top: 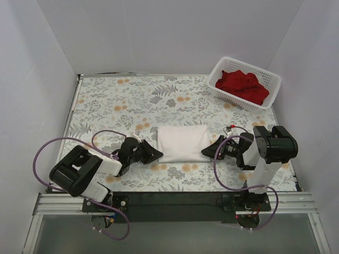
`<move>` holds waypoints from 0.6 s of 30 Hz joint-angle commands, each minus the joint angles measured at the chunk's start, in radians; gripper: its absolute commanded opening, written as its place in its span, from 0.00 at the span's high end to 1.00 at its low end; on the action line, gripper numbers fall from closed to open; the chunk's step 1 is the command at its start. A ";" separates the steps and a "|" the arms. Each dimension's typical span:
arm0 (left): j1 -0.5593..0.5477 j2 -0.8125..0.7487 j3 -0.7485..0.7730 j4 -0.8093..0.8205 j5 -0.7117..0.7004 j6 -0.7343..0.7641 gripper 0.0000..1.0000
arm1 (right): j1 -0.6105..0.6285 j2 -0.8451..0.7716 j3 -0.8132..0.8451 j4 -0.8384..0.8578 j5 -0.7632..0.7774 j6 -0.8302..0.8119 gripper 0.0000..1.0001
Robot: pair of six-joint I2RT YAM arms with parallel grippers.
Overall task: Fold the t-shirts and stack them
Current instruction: Fold the tshirt, then neatly place the folded tshirt to the corner
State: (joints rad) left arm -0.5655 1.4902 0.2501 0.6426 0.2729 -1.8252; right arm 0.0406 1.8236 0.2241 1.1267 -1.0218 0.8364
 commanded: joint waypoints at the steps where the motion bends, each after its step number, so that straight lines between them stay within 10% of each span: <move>1: -0.002 -0.068 -0.038 -0.013 -0.032 -0.025 0.86 | -0.030 0.000 -0.031 0.005 -0.004 -0.057 0.56; 10: 0.019 -0.292 0.046 -0.220 -0.127 0.046 0.83 | -0.030 -0.182 0.018 -0.083 0.009 -0.032 0.56; 18: 0.042 -0.399 0.409 -0.697 -0.358 0.338 0.57 | -0.030 -0.500 0.231 -1.048 0.372 -0.480 0.52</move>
State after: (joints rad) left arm -0.5316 1.1591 0.5083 0.1902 0.0807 -1.6630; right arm 0.0135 1.4067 0.3611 0.5442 -0.8421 0.5793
